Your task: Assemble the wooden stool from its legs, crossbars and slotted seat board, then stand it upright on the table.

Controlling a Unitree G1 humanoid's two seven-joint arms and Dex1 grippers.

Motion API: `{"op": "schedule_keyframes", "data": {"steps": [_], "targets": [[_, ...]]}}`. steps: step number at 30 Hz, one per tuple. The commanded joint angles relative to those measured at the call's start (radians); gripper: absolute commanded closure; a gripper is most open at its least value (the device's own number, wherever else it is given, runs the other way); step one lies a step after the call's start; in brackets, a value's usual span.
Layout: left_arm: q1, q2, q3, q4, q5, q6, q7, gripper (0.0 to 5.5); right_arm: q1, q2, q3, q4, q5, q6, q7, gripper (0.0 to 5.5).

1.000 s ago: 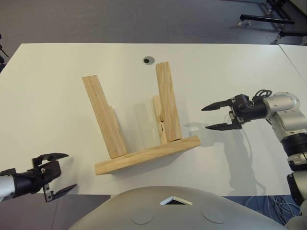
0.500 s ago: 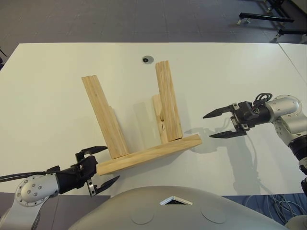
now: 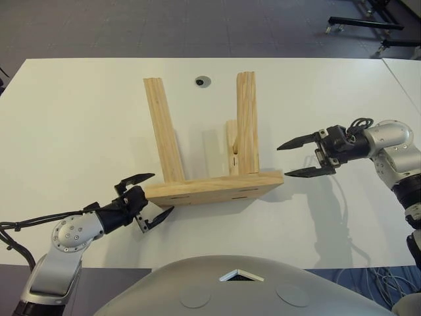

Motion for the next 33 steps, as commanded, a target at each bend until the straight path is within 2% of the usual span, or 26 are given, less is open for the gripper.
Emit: {"op": "schedule_keyframes", "data": {"steps": [1,4,10,17,18,20,22,24,26,27,28,29,30,31,33], "targets": [[-0.035,-0.001,-0.014,0.014,-0.009,-0.011,0.000,0.12,-0.040,-0.008,0.056,0.006,-0.009,0.046,0.002,2.21],[-0.036,0.007,-0.018,0.022,-0.013,-0.016,-0.010,0.12,-0.047,-0.023,0.092,-0.005,0.025,0.107,0.002,2.21],[-0.029,0.016,-0.025,0.028,-0.019,-0.018,-0.028,0.12,-0.062,-0.016,0.091,0.009,0.061,0.177,0.002,2.21],[-0.045,0.033,-0.016,0.043,-0.027,-0.021,-0.049,0.12,-0.085,-0.060,0.197,-0.048,0.094,0.304,0.002,2.21],[-0.050,0.036,-0.015,0.048,-0.030,-0.021,-0.053,0.12,-0.083,-0.062,0.198,-0.053,0.097,0.312,0.002,2.21],[-0.074,0.042,-0.008,0.065,-0.040,-0.024,-0.065,0.12,-0.070,-0.013,0.092,0.003,0.069,0.301,0.001,2.21],[-0.090,0.048,0.012,0.084,-0.055,-0.030,-0.069,0.12,-0.064,0.042,-0.044,0.084,0.011,0.286,-0.183,2.21],[-0.097,0.049,0.034,0.100,-0.066,-0.038,-0.067,0.12,-0.061,0.075,-0.153,0.122,-0.102,0.255,-0.478,2.21],[-0.102,0.042,0.045,0.116,-0.066,-0.049,-0.059,0.12,-0.066,0.138,-0.250,0.152,-0.161,0.220,-0.701,2.21],[-0.106,0.038,0.047,0.124,-0.064,-0.055,-0.055,0.12,-0.069,0.164,-0.284,0.160,-0.193,0.199,-0.788,2.21],[-0.114,0.033,0.047,0.134,-0.062,-0.058,-0.050,0.12,0.072,0.241,-0.284,0.026,-0.265,0.171,-0.951,2.21],[-0.125,0.029,0.045,0.143,-0.061,-0.062,-0.047,0.12,0.170,0.268,-0.270,-0.076,-0.433,0.116,-1.123,2.21],[-0.137,0.025,0.043,0.154,-0.059,-0.069,-0.046,0.12,0.205,0.323,-0.276,-0.162,-0.471,0.136,-1.226,2.21],[-0.150,0.021,0.040,0.164,-0.058,-0.074,-0.045,0.12,0.178,0.379,-0.282,-0.167,-0.520,0.161,-1.339,2.21],[-0.164,0.011,0.033,0.180,-0.053,-0.083,-0.039,0.12,0.033,0.533,-0.366,-0.014,-0.554,0.112,-1.575,2.21]]}}
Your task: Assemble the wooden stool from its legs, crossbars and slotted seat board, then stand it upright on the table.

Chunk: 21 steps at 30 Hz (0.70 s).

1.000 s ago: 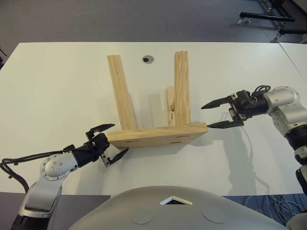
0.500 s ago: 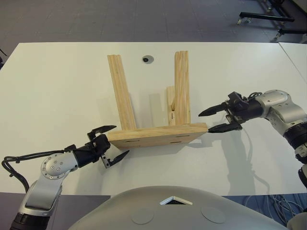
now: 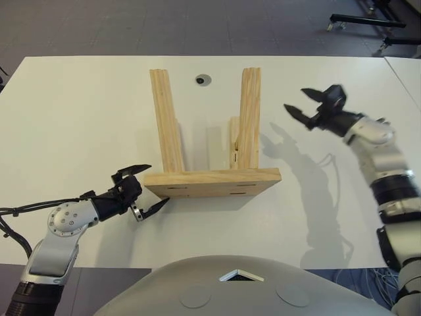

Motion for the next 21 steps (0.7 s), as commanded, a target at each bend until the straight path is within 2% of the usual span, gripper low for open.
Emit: {"op": "schedule_keyframes", "data": {"steps": [1,4,8,15,21], "targets": [[-0.068,-0.019,-0.003,0.052,0.005,-0.035,0.028,0.12,-0.161,0.306,-0.128,0.127,-0.194,-0.098,-0.565,2.21],[-0.105,-0.032,-0.021,0.084,0.007,-0.045,0.024,0.12,-0.298,0.431,-0.143,0.302,-0.312,-0.232,-0.806,2.21],[-0.142,-0.038,-0.036,0.117,0.005,-0.060,0.018,0.12,-0.329,0.476,-0.143,0.422,-0.432,-0.368,-0.900,2.21],[-0.114,-0.051,-0.030,0.106,0.006,-0.072,0.050,0.12,-0.045,0.529,-0.235,0.200,-0.269,-0.381,-0.652,2.21],[-0.081,-0.055,-0.034,0.078,0.008,-0.078,0.067,0.12,0.369,0.455,-0.180,-0.208,-0.048,-0.244,-0.224,2.21]]}}
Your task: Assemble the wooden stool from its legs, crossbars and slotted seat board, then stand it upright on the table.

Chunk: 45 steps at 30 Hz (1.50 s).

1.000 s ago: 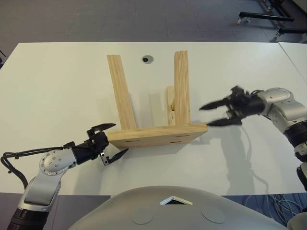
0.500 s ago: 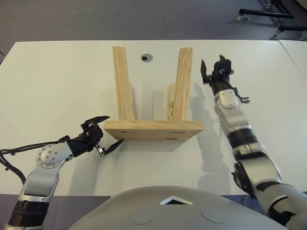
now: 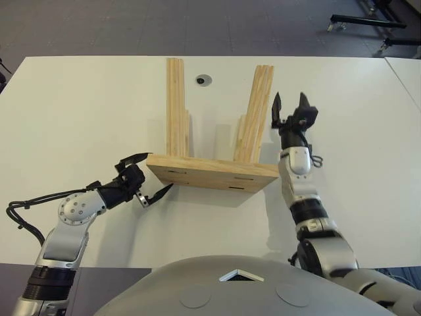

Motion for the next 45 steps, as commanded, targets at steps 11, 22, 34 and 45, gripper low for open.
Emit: {"op": "schedule_keyframes", "data": {"steps": [11,22,34,45], "targets": [[0.012,0.002,0.000,-0.022,0.000,-0.012,0.021,0.12,0.330,-0.328,0.006,-0.215,0.167,0.177,0.749,2.21],[0.001,0.012,-0.008,-0.019,0.002,-0.012,0.007,0.12,0.184,-0.494,0.059,-0.152,0.173,0.389,1.222,2.21],[-0.012,0.035,-0.019,-0.016,-0.012,0.024,-0.045,0.12,0.149,-0.369,0.083,-0.218,0.154,0.399,1.197,2.21],[-0.018,0.028,-0.016,-0.019,-0.013,0.025,-0.042,0.12,0.144,-0.467,0.050,-0.310,0.190,0.520,1.271,2.21]]}}
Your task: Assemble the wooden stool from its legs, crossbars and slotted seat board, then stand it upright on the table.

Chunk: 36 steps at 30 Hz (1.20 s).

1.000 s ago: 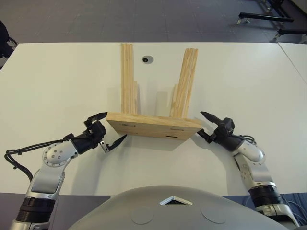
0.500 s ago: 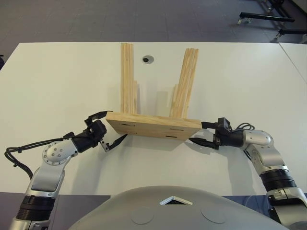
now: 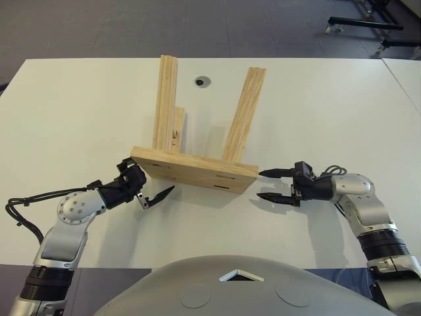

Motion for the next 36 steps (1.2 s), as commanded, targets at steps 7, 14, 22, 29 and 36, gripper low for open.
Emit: {"op": "schedule_keyframes", "data": {"steps": [7,14,22,29,36], "targets": [[0.012,0.027,0.025,-0.057,-0.117,0.036,-0.062,0.12,-0.030,0.062,0.013,-0.128,0.039,0.101,-0.049,2.21],[0.001,0.037,0.024,-0.053,-0.131,0.052,-0.079,0.12,-0.044,0.099,0.042,-0.187,0.024,0.155,-0.100,2.21],[0.006,0.045,0.034,-0.038,-0.135,0.051,-0.094,0.12,0.001,-0.001,0.000,-0.271,0.059,0.230,-0.046,2.21],[-0.018,0.055,0.027,-0.021,-0.126,0.052,-0.113,0.12,0.036,-0.017,0.011,-0.318,0.078,0.277,-0.034,2.21],[-0.025,0.055,0.026,-0.029,-0.123,0.060,-0.114,0.12,0.054,0.009,0.017,-0.276,0.054,0.239,-0.042,2.21]]}}
